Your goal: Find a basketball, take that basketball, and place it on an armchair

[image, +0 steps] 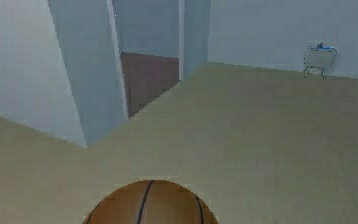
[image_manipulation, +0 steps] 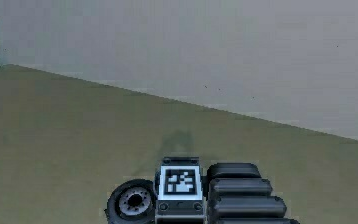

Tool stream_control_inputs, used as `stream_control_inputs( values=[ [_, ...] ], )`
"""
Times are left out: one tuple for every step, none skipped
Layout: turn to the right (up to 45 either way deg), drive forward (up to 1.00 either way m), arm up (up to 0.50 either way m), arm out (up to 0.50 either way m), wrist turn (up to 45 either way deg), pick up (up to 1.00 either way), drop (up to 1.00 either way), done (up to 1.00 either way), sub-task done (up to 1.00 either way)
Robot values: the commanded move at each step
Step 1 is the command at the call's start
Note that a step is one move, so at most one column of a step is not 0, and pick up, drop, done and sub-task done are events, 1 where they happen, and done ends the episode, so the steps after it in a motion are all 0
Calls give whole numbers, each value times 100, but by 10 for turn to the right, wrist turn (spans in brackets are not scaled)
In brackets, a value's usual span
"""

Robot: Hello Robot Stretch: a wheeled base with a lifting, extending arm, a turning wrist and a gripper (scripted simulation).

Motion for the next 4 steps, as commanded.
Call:
stream_control_inputs(
  values=[
    [0,100,0,0,0,0,0,0,0],
    [0,100,0,0,0,0,0,0,0],
    [0,35,0,0,0,0,0,0,0],
    [-450,0,0,0,0,0,0,0,0]
  ],
)
